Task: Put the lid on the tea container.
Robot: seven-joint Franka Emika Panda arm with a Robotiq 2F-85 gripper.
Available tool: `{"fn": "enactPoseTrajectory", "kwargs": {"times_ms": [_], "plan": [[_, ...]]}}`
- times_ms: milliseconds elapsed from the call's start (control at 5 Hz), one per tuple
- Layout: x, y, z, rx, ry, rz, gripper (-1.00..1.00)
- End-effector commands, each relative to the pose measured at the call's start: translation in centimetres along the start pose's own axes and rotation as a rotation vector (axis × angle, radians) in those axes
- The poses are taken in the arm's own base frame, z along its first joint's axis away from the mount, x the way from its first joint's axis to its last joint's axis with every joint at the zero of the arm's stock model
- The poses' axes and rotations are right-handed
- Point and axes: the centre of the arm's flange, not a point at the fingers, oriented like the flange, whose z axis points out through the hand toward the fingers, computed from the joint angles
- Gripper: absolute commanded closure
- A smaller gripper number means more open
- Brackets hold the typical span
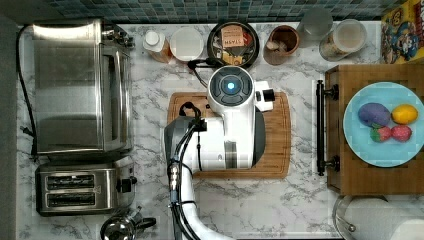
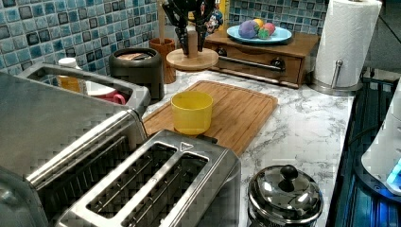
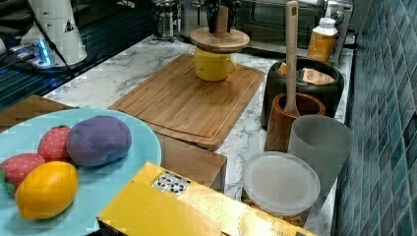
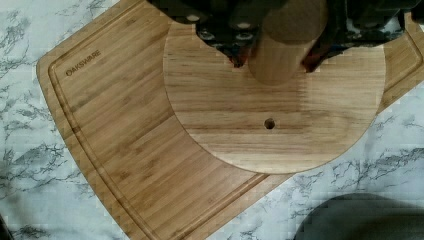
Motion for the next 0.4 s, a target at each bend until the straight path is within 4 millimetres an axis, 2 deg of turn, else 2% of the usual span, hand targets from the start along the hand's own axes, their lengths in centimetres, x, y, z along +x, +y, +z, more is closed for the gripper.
{"fn": "enactPoseTrajectory", "kwargs": {"times_ms": [200,400], "plan": [[2.0,-2.1,-21.2,0.277,0.364,0.009,1.0],[2.9,-2.4,-22.8,0.313,0.383,0.015,1.0]]}}
